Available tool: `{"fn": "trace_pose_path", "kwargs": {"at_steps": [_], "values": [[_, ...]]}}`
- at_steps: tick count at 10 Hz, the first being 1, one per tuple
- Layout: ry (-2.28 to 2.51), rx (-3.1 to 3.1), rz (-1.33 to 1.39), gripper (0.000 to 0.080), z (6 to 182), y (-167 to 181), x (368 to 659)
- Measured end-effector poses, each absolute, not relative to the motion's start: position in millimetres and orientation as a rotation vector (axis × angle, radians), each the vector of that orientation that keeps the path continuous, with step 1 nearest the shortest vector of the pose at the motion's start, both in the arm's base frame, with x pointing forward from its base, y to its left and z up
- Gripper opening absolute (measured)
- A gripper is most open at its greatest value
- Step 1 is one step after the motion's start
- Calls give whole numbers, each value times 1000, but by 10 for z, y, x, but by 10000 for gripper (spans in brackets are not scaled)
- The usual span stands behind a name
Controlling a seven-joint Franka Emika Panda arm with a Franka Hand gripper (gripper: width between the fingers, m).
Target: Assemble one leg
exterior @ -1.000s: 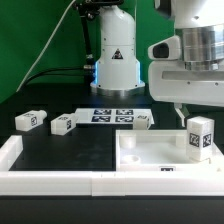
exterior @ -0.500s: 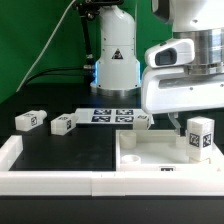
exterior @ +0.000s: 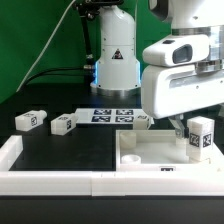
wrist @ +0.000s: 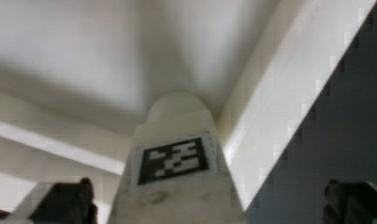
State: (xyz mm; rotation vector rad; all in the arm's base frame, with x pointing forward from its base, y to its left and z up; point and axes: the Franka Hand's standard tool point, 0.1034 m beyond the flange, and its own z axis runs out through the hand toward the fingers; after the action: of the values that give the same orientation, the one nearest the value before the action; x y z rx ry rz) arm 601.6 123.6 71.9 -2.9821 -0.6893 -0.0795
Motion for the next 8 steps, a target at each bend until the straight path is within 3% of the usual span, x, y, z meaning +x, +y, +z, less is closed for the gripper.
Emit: {"fn": "trace_pose_path", "kwargs": {"at_steps": [2,3,4,8], "values": [[-686,-2983,-78,640,714,1235,6013],[-686,-2983,-78,447,713,1235,6013],[-685,-2985,-79,308,713,1220,6018],[-447,-3016,-80,295,712,1189,6026]]}}
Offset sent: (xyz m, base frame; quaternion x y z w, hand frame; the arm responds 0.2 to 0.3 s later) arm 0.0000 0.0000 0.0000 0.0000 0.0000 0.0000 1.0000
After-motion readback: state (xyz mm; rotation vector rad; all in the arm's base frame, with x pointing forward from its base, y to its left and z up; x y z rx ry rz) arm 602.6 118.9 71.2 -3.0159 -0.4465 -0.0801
